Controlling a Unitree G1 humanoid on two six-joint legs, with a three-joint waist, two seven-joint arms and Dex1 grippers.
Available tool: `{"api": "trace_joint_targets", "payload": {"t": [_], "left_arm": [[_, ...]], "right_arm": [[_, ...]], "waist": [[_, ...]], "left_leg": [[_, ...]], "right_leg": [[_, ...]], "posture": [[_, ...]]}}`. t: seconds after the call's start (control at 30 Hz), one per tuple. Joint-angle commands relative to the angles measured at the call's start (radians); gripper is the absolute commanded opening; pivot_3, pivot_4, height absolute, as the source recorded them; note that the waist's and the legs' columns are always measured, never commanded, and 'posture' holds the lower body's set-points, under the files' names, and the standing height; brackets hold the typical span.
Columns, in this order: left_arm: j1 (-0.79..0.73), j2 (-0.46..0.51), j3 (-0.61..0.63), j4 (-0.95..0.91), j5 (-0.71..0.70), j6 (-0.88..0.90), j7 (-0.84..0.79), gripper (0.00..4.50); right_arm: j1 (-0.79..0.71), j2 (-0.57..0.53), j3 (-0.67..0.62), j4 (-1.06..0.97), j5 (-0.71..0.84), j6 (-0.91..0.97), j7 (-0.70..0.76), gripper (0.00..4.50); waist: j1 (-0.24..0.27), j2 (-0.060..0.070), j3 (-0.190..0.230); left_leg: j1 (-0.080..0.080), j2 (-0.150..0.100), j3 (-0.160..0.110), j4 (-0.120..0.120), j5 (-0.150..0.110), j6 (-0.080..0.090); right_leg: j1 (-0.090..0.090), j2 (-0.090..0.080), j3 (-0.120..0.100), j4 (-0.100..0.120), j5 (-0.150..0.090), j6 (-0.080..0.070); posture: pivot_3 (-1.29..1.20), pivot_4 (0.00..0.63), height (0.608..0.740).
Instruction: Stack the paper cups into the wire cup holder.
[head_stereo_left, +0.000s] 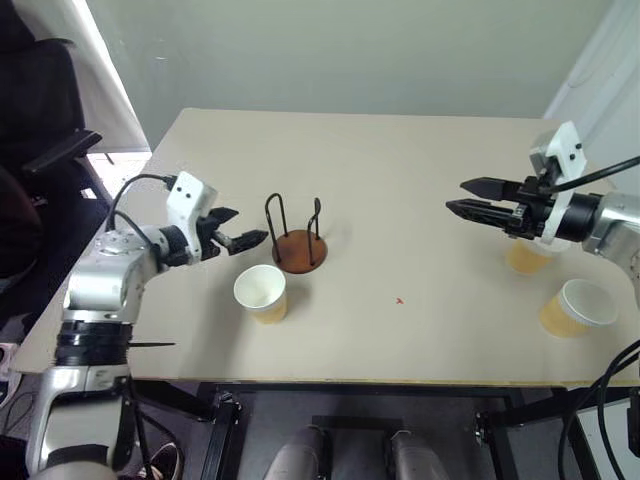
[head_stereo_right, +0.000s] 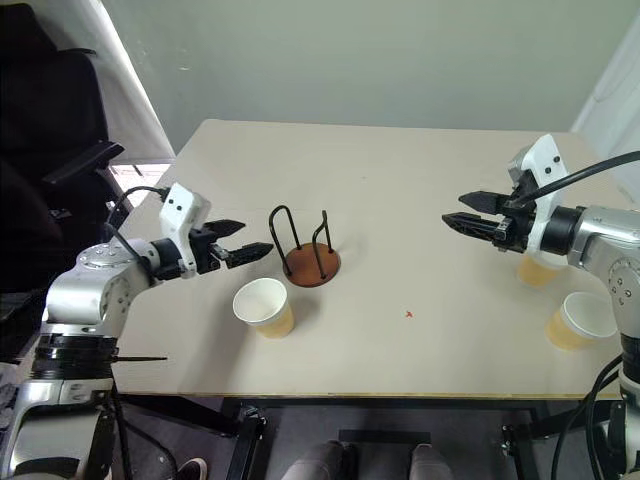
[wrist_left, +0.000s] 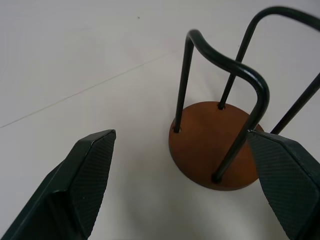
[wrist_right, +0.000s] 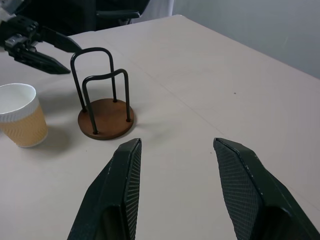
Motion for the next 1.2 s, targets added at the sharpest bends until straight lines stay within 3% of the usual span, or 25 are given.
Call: {"api": "trace_joint_targets", "payload": {"t": [0.03, 0.33, 0.8, 0.9, 1.2], "left_arm": [[-0.053, -0.003, 0.003, 0.005, 0.009, -0.027, -0.008, 4.5], [-0.115, -0.009, -0.081, 0.048, 0.049, -0.059, -0.097, 4.5], [-0.138, -0.051, -0.113, 0.082, 0.084, -0.07, -0.127, 4.5], [-0.141, -0.078, -0.121, 0.099, 0.094, -0.078, -0.12, 3.89], [-0.226, -0.154, -0.131, 0.241, 0.126, -0.142, -0.114, 3.89]], "right_arm": [[-0.008, -0.011, -0.042, -0.034, 0.012, -0.016, -0.01, 2.27], [-0.004, -0.018, -0.048, -0.039, 0.012, -0.016, -0.01, 2.27], [-0.01, -0.016, -0.046, -0.033, 0.003, -0.026, -0.014, 2.27], [-0.011, -0.016, -0.044, -0.03, 0.0, -0.03, -0.014, 2.31], [-0.009, -0.019, -0.048, -0.033, 0.0, -0.034, -0.019, 2.31]], "waist": [[0.0, 0.0, 0.0], [0.0, 0.0, 0.0], [0.002, 0.0, 0.0], [0.002, 0.0, 0.0], [0.003, 0.0, 0.0]], "left_leg": [[0.0, 0.0, 0.0, 0.0, 0.0, 0.0], [0.0, 0.0, 0.0, 0.0, 0.0, 0.0], [-0.001, 0.0, 0.0, 0.0, 0.0, 0.0], [-0.001, 0.0, 0.0, 0.0, 0.0, 0.0], [-0.001, 0.0, 0.0, 0.0, 0.0, 0.001]], "right_leg": [[0.0, 0.0, 0.0, 0.0, 0.0, 0.0], [0.0, 0.0, 0.0, 0.0, 0.0, 0.0], [0.0, 0.0, 0.0, 0.0, 0.0, 0.001], [0.0, 0.0, 0.0, 0.0, 0.0, 0.002], [0.0, 0.0, 0.0, 0.0, 0.004, 0.008]], "posture": [[0.0, 0.15, 0.74], [0.0, 0.15, 0.74], [0.0, 0.15, 0.74], [0.0, 0.15, 0.74], [0.0, 0.15, 0.74]]}}
